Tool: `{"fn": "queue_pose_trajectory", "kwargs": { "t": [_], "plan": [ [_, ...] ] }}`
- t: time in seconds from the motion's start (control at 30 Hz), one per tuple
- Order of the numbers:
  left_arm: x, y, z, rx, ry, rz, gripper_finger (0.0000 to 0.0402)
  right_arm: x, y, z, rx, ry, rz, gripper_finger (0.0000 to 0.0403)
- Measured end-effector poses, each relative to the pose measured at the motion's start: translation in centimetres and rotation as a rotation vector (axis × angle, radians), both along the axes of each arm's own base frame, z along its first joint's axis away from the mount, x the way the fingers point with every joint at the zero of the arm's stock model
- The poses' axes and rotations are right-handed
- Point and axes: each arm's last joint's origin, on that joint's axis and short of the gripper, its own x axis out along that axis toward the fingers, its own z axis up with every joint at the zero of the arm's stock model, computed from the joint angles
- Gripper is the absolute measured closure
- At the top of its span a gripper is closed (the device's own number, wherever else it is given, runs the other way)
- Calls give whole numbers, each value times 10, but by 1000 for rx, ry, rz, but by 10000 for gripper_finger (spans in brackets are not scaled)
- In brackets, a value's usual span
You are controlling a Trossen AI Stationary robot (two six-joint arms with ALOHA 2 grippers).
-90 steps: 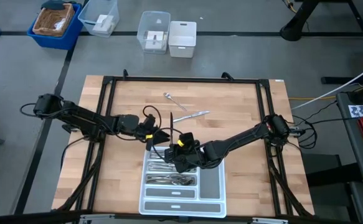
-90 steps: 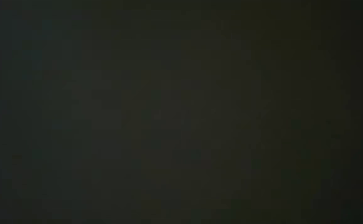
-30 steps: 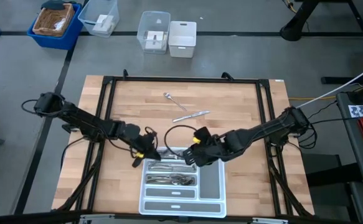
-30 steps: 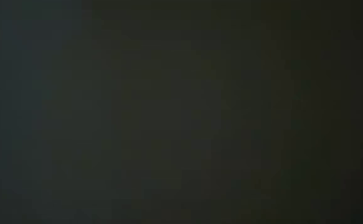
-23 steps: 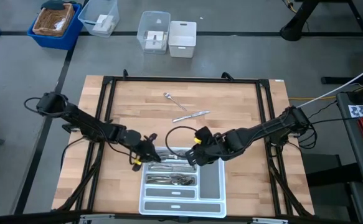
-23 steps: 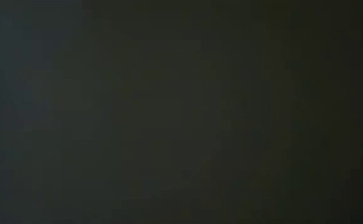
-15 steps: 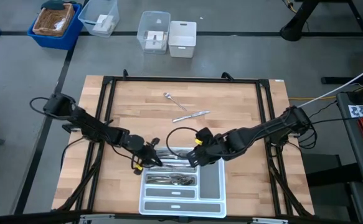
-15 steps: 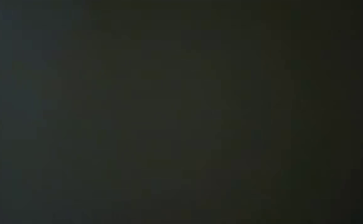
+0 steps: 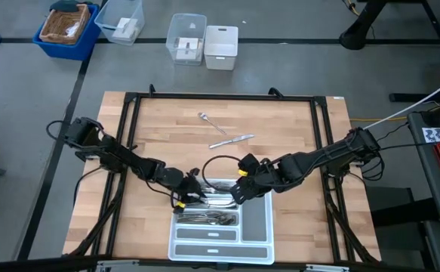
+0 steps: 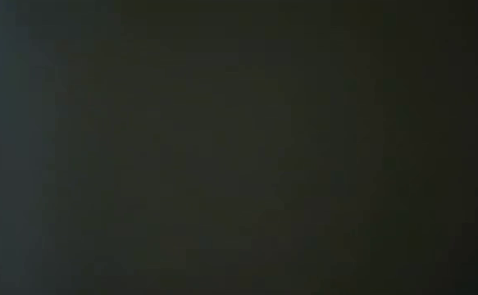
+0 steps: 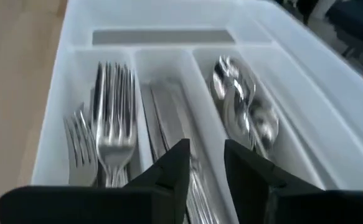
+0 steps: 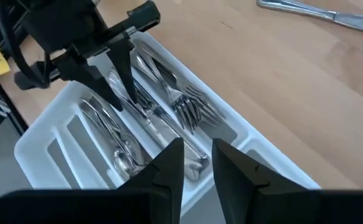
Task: Sort silverware
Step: Put the silver knife into the middle section of the white silverware tray
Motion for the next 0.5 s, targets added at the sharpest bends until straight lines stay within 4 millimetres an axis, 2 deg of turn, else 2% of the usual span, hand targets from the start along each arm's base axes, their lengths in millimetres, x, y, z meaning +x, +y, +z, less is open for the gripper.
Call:
{"fn": "queue_pose_trajectory", "kwargs": {
  "t": [0.1,0.23,0.37,0.5],
  "plan": [
    [6,0,8,-17,-29,21,303,-1,-1,-1,-30,18,39,320],
    [21,7,29,-76,-97,121,301,-8,-6,3,-107,63,101,320],
    [37,27,44,-61,-155,266,306,-20,-19,8,-206,123,109,320],
    [51,55,59,20,-220,340,309,-29,-35,12,-314,202,102,320]
  ]
}}
